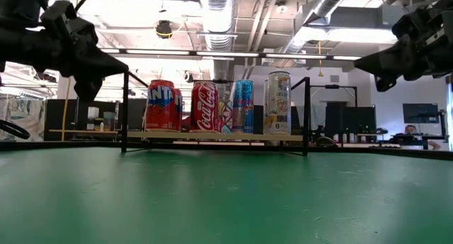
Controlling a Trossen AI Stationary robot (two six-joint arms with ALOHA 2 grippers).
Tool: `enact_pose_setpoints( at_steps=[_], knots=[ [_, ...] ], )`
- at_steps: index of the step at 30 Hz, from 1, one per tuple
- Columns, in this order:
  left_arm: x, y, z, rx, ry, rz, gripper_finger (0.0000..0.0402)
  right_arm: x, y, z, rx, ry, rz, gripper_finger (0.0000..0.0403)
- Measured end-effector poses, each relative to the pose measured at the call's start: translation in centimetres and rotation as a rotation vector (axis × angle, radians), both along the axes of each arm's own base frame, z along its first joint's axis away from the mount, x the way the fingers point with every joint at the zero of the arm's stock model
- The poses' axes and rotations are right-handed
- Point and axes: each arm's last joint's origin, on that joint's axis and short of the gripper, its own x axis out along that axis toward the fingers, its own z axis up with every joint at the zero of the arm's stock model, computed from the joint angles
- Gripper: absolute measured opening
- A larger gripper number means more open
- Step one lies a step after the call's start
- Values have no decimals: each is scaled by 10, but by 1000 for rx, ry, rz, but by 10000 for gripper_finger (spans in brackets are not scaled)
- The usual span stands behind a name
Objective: Place canned beverage on shelf
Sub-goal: Return to Home Position
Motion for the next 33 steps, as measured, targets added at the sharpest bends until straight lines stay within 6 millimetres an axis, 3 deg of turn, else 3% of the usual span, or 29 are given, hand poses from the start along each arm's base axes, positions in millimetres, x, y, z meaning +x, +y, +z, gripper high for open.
enact_pose_setpoints(
  at_steps=[12,33],
  knots=[
    [-2,0,-21,72,233,-19,0,1,0,-2,-4,26,-3,42],
    [-3,-1,-22,69,253,-31,0,1,0,-2,-4,26,-7,43]
  ],
)
